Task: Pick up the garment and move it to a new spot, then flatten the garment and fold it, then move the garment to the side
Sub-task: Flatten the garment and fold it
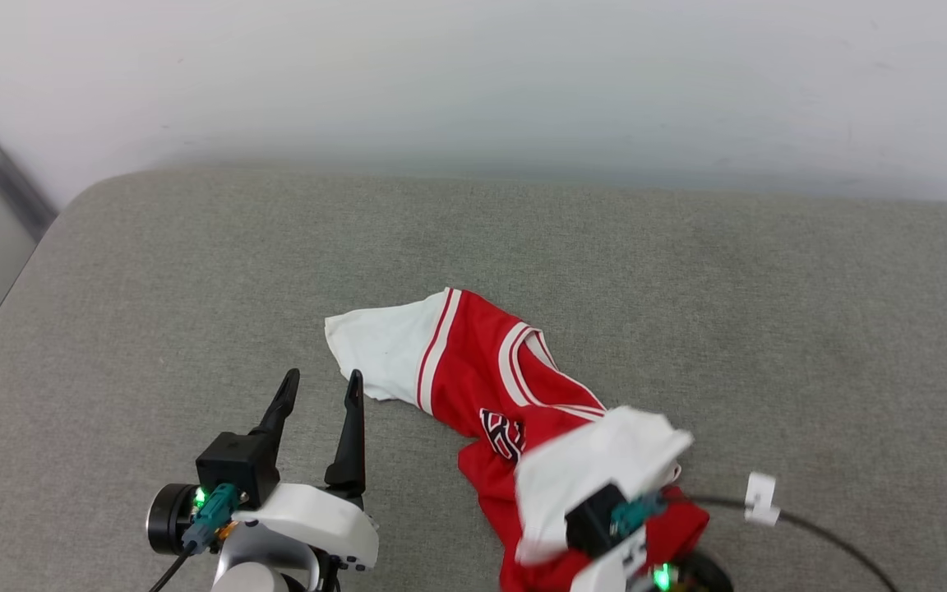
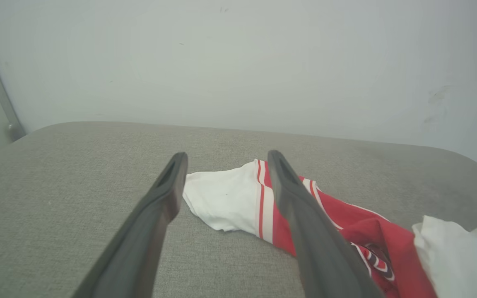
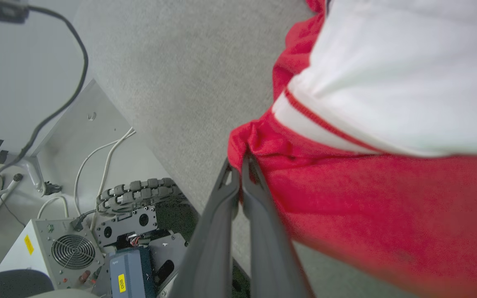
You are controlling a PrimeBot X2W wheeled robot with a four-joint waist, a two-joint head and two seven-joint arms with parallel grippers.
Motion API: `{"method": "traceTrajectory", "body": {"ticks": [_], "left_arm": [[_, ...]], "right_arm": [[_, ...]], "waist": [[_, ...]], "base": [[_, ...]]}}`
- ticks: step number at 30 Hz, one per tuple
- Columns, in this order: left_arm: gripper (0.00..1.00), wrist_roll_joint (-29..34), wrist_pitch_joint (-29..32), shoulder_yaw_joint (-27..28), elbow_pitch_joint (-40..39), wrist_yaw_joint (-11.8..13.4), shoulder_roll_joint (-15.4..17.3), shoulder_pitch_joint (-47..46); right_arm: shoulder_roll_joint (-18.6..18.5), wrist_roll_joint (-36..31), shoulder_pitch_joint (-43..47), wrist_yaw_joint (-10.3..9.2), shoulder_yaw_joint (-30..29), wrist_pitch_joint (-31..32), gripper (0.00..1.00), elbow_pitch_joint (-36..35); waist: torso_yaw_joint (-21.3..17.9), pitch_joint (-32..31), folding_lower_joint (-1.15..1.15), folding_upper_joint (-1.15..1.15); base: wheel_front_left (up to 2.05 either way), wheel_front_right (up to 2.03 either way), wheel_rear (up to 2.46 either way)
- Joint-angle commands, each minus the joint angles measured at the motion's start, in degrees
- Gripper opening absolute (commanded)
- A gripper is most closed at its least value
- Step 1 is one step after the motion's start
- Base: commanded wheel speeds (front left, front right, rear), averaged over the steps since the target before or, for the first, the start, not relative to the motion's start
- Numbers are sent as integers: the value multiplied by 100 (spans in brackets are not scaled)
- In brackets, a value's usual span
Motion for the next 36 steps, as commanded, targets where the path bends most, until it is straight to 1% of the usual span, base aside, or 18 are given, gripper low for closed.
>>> {"method": "traceTrajectory", "body": {"ticks": [1, 3, 4, 5, 8, 12, 14, 16, 18, 21, 23, 25, 27, 30, 33, 34, 35, 36], "left_arm": [[100, -20, 10, -16, -24, 9, 17, 15], [100, -34, 16, -27, 0, -9, 23, 4], [100, -40, 13, -28, 14, -19, 29, 2], [100, -41, 12, -26, 24, -23, 34, 9], [100, -58, 5, -26, 44, -10, 50, 57], [100, -71, 25, -42, 28, 36, 65, 134], [100, -77, 32, -39, 1, 60, 71, 168], [100, -84, 38, -33, -32, 92, 79, 201], [100, -90, 46, -34, -53, 106, 88, 247], [100, -99, 61, -35, -87, 129, 107, 253], [100, -105, 79, -51, -105, 131, 110, 238], [100, -108, 80, -64, -113, 125, 113, 203], [100, -113, 84, -72, -119, 121, 111, 161], [100, -120, 63, -69, -123, 130, 112, 120], [100, -120, 53, -62, -125, 138, 119, 81], [100, -118, 48, -65, -127, 136, 120, 54], [100, -117, 46, -69, -129, 135, 122, 34], [100, -119, 42, -66, -127, 133, 124, 22]], "right_arm": [[-26, 52, 236, -2, 128, 65, 0, 104], [-6, 98, 425, -2, 174, 7, 0, 274], [-28, 42, 478, -2, 188, -40, 33, 352], [-12, 37, 539, -2, 180, -140, 100, 392], [53, -12, 590, -2, 102, -638, 100, 278], [90, 19, 649, -2, -28, -1366, 100, -245], [88, 63, 703, -2, -136, -1565, 100, -537], [58, 76, 742, -2, -332, -1622, 100, -795], [-23, -2, 776, -2, -642, -1483, 100, -936], [-147, -167, 696, -2, -1298, -1100, 100, -948], [-225, -264, 629, -2, -1654, -723, 100, -895], [-299, -300, 573, -2, -1881, -295, 100, -827], [-390, -309, 506, -2, -1992, 106, 100, -794], [-472, -234, 379, -2, -1927, 665, 100, -737], [-512, -145, 264, -2, -1788, 899, 100, -622], [-503, -98, 219, -2, -1750, 960, 70, -588], [-531, -86, 169, -2, -1698, 1026, 20, -553], [-553, -61, 125, -2, -1669, 1070, 0, -532]], "waist": [[13, 2, 0, 0], [25, 3, 0, 0], [29, -3, 0, 0], [27, -6, 0, 0], [15, -37, 0, 0], [-5, -106, 0, 0], [-28, -142, 0, 0], [-46, -172, 0, 0], [-67, -191, 0, 0], [-89, -196, 0, 0], [-86, -187, 0, 0], [-66, -157, 0, 0], [-41, -113, 0, 0], [-5, -3, 0, 0], [8, 93, 0, 0], [14, 124, 0, 0], [19, 153, 0, 0], [22, 177, 0, 0]], "base": [[0, 0, 0], [0, 0, 0], [0, 0, 0], [0, 0, 0], [0, 0, 0], [0, 0, 0], [0, 0, 0], [0, 0, 0], [0, 0, 0], [0, 0, 0], [0, 0, 0], [0, 0, 0], [0, 0, 0], [0, 0, 0], [0, 0, 0], [0, 0, 0], [0, 0, 0], [0, 0, 0]]}}
